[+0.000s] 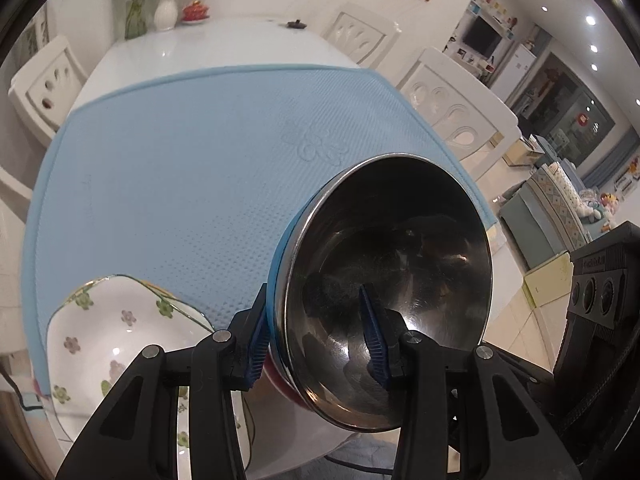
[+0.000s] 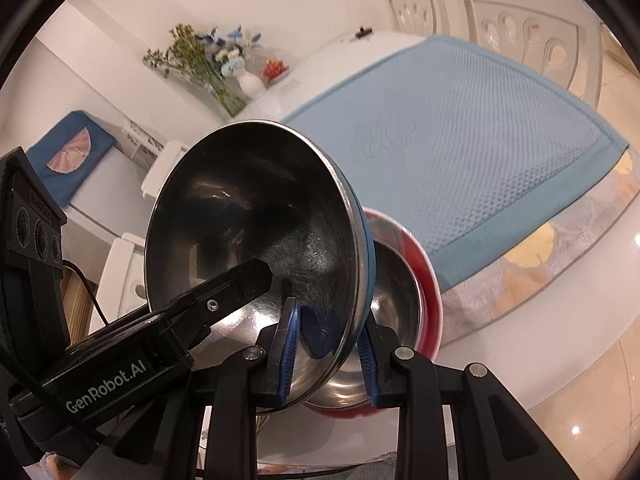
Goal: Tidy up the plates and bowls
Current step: 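Carry the blue steel bowl with both grippers to the nested pink bowls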
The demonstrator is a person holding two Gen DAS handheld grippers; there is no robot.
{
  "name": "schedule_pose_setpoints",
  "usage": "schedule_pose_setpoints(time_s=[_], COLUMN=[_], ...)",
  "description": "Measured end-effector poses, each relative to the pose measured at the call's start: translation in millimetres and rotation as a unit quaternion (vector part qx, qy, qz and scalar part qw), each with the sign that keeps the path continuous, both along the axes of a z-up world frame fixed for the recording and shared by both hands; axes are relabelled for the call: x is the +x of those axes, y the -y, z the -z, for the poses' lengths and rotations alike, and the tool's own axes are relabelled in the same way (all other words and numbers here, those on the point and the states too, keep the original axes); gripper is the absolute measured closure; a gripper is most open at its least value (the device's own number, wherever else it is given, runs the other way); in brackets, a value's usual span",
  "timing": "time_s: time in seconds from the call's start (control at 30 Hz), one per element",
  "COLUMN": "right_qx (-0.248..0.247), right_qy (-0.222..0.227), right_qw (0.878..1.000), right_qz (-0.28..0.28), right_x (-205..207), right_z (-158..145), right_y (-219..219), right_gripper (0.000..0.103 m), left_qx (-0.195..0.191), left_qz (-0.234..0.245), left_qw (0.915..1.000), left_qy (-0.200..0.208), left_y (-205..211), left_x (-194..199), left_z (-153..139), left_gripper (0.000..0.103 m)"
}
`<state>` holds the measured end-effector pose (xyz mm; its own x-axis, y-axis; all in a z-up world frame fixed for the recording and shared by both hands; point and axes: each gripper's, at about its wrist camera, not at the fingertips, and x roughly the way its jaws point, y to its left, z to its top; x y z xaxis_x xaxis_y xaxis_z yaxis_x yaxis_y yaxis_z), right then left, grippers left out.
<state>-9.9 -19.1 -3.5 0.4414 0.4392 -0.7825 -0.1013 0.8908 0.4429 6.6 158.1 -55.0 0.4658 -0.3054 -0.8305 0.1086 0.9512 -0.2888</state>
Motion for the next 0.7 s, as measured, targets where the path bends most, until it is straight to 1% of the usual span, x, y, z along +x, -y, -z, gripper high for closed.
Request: schedule_pose_setpoints(time_s=[0.13, 0.33, 0.4, 0.7], right_qx=[-0.002, -0.011, -0.012, -0.036], right_qy=[-0.016, -0.046, -0.059, -0.053], right_qw=[1.0, 0.998, 0.997, 0.996], right_qz=[-0.009, -0.032, -0.04, -0.056], right_x=[6.4, 21.5, 25.8, 32.8], right_z=[6.7, 20.3, 26.7, 25.1], right_y=[-5.5, -16.4, -19.9, -27.3], right_gripper=[0.076, 0.076, 0.076, 0.076], left_qx=[-0.002, -0.017, -0.026, -0.044], left_qz=[-0.01, -0.035, -0.04, -0.044], left_qw=[0.9999, 0.9981, 0.9975, 0.9958], left_qy=[-0.013, -0.049, -0.052, -0.067], left_y=[-4.2, -19.4, -23.4, -27.5], left_x=[2.1, 6.3, 6.3, 11.7], left_z=[6.2, 25.4, 27.6, 34.1], left_gripper=[0.065, 0.064, 0.063, 0.061])
